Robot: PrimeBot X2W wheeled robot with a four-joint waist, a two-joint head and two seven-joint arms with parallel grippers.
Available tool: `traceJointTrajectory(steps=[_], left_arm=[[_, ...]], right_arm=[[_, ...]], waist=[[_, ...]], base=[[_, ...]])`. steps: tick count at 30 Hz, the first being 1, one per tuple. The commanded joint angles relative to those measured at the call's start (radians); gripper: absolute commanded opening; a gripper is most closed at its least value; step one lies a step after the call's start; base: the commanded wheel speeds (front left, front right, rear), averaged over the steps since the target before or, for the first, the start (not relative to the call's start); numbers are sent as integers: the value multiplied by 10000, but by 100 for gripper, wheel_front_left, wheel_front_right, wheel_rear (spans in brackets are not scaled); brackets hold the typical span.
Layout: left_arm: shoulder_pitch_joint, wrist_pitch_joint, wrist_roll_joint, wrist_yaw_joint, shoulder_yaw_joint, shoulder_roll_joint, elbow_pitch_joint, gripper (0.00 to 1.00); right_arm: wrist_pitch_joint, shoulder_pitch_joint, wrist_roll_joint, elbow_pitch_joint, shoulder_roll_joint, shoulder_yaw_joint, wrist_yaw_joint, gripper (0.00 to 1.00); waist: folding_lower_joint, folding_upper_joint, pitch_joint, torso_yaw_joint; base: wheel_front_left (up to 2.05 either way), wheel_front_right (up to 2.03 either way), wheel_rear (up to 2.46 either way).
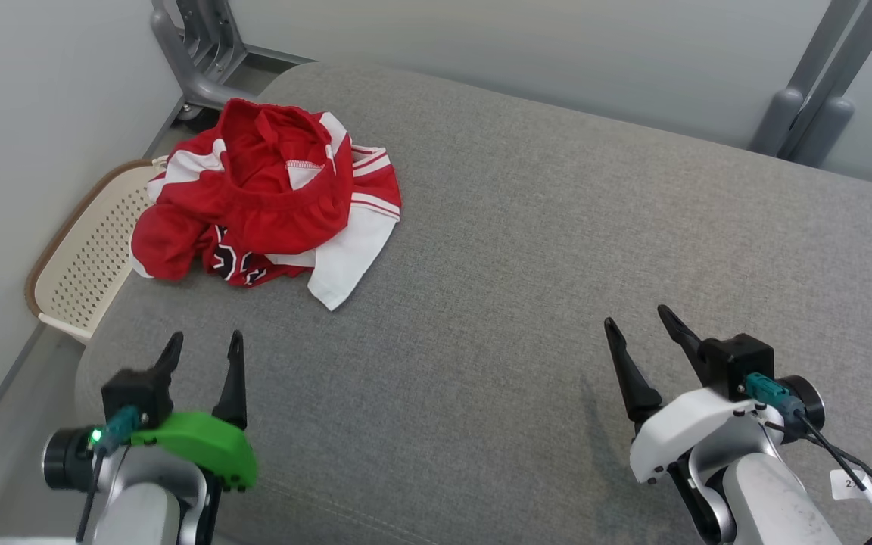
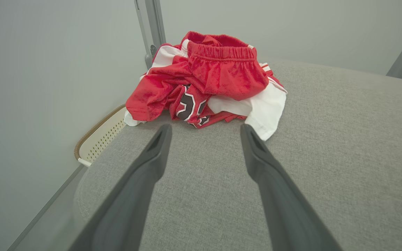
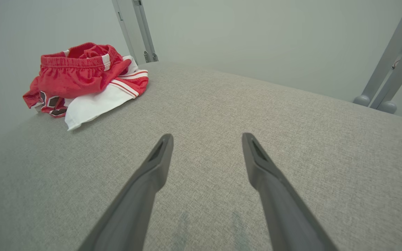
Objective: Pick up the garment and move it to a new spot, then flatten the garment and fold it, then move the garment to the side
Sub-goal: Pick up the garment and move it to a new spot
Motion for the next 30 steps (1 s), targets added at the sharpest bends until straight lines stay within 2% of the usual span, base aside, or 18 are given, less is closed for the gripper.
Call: traceJointTrajectory(steps=[1, 5, 6, 7, 8, 10, 12, 21, 25, 30], left_arm=[[-634, 388, -101, -134, -42, 87, 238, 100], [-2205, 1812, -434, -286, -38, 113, 997, 100], [-2626, 2248, -547, -304, 0, 101, 1185, 100], [-3404, 3144, -647, -349, -8, 158, 1545, 100], [-3404, 3144, -647, -349, -8, 158, 1545, 100], [-4469, 4488, -887, -382, -10, 239, 1951, 100], [-5079, 5140, -900, -421, -102, 341, 2085, 100], [-6557, 6923, -895, -644, -510, 678, 2725, 100], [-6954, 7240, -768, -680, -652, 843, 3016, 100], [-7221, 7388, -715, -466, -698, 950, 3531, 100]], right_arm=[[81, -183, -124, -140, -36, -21, 1, 100], [415, -288, -418, -509, -36, -19, 1, 100], [502, -324, -474, -618, -38, -7, 1, 100], [673, -409, -599, -838, -79, 11, 1, 100], [673, -409, -599, -838, -79, 11, 1, 100], [911, -509, -692, -1120, -230, 88, 1, 100], [1066, -588, -712, -1289, -313, 160, 1, 100], [1507, -762, -756, -1876, -647, 482, 1, 100], [1683, -803, -742, -2135, -780, 568, 1, 100], [1785, -741, -699, -2336, -900, 650, 1, 100]], waist=[[0, 0, 263, -7], [0, 0, 765, -105], [0, 0, 907, -144], [0, 0, 1215, -246], [0, 0, 1215, -246], [0, 0, 1674, -435], [0, 0, 1966, -573], [0, 0, 2907, -1156], [0, 0, 3268, -1431], [0, 0, 3539, -1636]], base=[[0, 0, 0], [0, 0, 0], [0, 0, 0], [0, 0, 0], [0, 0, 0], [0, 0, 0], [0, 0, 0], [0, 0, 0], [0, 0, 0], [0, 0, 0]])
